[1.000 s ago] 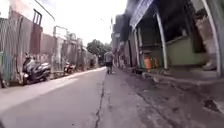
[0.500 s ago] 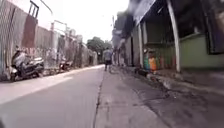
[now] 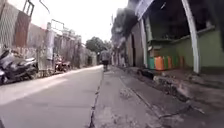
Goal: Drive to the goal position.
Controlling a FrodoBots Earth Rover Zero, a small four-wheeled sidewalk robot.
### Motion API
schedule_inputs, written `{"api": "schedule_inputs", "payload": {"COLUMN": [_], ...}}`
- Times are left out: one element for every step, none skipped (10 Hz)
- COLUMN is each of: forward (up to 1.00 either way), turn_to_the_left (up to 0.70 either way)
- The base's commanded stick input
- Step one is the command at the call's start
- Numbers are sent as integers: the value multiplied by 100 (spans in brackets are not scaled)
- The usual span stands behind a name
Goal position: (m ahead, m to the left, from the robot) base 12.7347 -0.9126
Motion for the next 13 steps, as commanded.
{"api": "schedule_inputs", "payload": {"forward": [100, 100, 100, 100, 100, 100, 100, 100, 100, 100, 100, 100, 100], "turn_to_the_left": [27, 27, 7, 0, 0, 0, 0, 0, 0, 0, 0, 0, 0]}}
